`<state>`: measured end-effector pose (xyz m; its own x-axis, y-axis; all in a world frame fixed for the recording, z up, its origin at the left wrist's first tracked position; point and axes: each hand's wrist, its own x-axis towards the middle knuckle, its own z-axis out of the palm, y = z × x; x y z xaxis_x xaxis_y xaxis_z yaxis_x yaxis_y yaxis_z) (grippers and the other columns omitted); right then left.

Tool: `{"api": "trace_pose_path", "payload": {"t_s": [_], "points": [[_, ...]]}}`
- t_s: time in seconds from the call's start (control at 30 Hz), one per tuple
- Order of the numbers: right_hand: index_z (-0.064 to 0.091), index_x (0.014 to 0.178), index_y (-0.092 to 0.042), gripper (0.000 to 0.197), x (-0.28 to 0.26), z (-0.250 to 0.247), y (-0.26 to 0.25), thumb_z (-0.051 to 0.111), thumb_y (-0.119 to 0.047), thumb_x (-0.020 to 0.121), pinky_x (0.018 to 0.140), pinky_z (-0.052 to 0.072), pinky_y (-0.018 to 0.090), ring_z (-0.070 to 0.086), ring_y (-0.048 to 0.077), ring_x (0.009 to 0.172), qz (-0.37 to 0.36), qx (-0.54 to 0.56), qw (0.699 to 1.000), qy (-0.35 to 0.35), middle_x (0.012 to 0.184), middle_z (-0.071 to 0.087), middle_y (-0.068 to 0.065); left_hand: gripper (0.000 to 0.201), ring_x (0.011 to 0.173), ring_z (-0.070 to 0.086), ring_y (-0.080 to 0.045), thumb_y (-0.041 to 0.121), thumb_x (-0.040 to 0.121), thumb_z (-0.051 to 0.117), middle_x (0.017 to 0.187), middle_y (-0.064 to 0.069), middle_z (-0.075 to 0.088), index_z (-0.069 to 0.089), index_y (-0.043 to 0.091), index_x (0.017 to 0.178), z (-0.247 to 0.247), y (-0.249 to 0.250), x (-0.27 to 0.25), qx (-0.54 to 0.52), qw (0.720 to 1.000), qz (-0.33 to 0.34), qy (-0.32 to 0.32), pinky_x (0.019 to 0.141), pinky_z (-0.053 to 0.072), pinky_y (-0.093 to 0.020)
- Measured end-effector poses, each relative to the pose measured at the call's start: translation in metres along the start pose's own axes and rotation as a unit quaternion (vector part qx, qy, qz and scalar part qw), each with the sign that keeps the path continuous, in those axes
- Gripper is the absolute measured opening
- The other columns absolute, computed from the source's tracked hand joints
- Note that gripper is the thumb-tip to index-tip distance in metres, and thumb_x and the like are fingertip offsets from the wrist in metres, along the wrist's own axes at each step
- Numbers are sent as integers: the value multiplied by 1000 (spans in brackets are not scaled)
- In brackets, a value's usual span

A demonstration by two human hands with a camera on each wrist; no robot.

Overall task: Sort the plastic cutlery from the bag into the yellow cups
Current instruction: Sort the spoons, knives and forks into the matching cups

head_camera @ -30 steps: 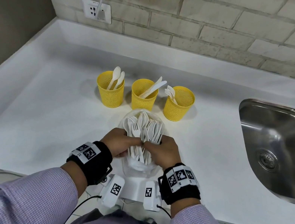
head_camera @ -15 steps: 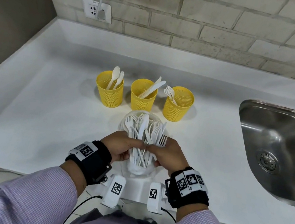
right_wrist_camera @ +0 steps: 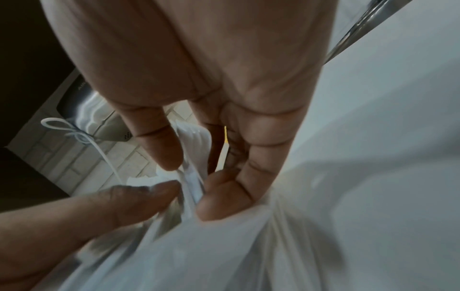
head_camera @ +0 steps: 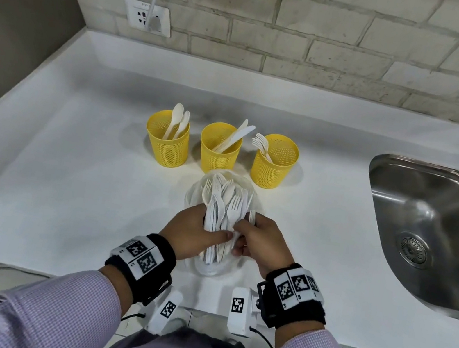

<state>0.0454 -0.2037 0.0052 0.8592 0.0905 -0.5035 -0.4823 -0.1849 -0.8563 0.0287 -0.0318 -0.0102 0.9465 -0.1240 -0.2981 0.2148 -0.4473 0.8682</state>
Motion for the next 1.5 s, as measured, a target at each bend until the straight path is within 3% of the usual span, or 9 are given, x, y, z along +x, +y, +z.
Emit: {"api": "trace_pose_path", "payload": {"t_s": [0.13, 0.27, 0.53, 0.7, 0.83, 0.93, 1.07, 1.27, 1.5], "points": [[64, 66, -9, 23, -1, 7, 0, 62, -7, 89, 62, 53, 40, 57, 23, 53, -23, -20, 1000, -4, 56, 60, 3, 51, 103, 72, -5, 39, 65, 86, 106, 13, 77, 71, 34, 114, 1, -4, 2, -43, 999, 10, -8, 96, 55, -37], [64, 82, 5, 33, -4, 16, -2, 63, -28, 82, 72, 57, 52, 63, 27, 61, -63, -101, 993, -7, 70, 66, 20, 45, 91, 73, -2, 39, 59, 83, 95, 13, 79, 76, 35, 103, 1, -1, 5, -58, 998, -16, 14, 87, 57, -33], [62, 93, -14, 11, -2, 14, -10, 59, -23, 87, 81, 56, 44, 67, 26, 83, -116, -185, 975, 44, 87, 70, 3, 33, 93, 74, -3, 24, 72, 91, 97, 13, 80, 79, 32, 102, 2, -7, 6, -94, 995, -18, 28, 88, 56, -32], [64, 80, -13, 32, 5, 12, -9, 47, -36, 67, 80, 58, 57, 69, 37, 81, -93, -110, 987, 76, 77, 70, 11, 43, 101, 74, -8, 17, 68, 96, 104, 10, 80, 78, 31, 104, 0, -6, 4, -139, 990, -15, 15, 98, 55, -37], [71, 96, -25, 36, 9, 13, -10, 45, -33, 73, 91, 57, 52, 70, 27, 95, -90, -77, 991, 60, 93, 75, 0, 48, 103, 74, -10, 13, 69, 95, 107, 9, 79, 76, 26, 111, 1, -3, 5, -147, 989, -4, 6, 101, 55, -39], [70, 102, -24, 38, 12, 11, -13, 52, -34, 70, 89, 56, 63, 67, 28, 86, -63, 5, 997, 50, 97, 73, 15, 48, 101, 73, -4, 25, 71, 94, 107, 13, 78, 74, 29, 114, 1, -3, 7, -113, 993, 13, 23, 99, 55, -35], [54, 129, -27, 66, 12, 8, -18, 61, -32, 64, 73, 55, 46, 65, 29, 78, -6, 120, 992, 49, 96, 71, 16, 45, 100, 73, -5, 34, 71, 92, 104, 15, 78, 74, 33, 112, 1, -8, 10, -80, 997, 5, 22, 97, 55, -38], [60, 86, -12, 14, 10, 11, -26, 55, -18, 74, 65, 48, 32, 63, 24, 74, -12, 117, 993, 14, 84, 62, 14, 39, 88, 70, 6, 28, 71, 93, 97, 18, 78, 74, 35, 105, 4, -4, 10, -34, 999, 5, 16, 81, 51, -20], [76, 99, -25, 29, 18, 10, -16, 60, -26, 75, 93, 58, 56, 74, 29, 100, -94, 24, 994, 47, 99, 79, 2, 47, 99, 73, -8, 16, 71, 90, 104, 9, 78, 71, 28, 113, 3, 2, 11, -89, 996, 27, 15, 93, 54, -35]]}}
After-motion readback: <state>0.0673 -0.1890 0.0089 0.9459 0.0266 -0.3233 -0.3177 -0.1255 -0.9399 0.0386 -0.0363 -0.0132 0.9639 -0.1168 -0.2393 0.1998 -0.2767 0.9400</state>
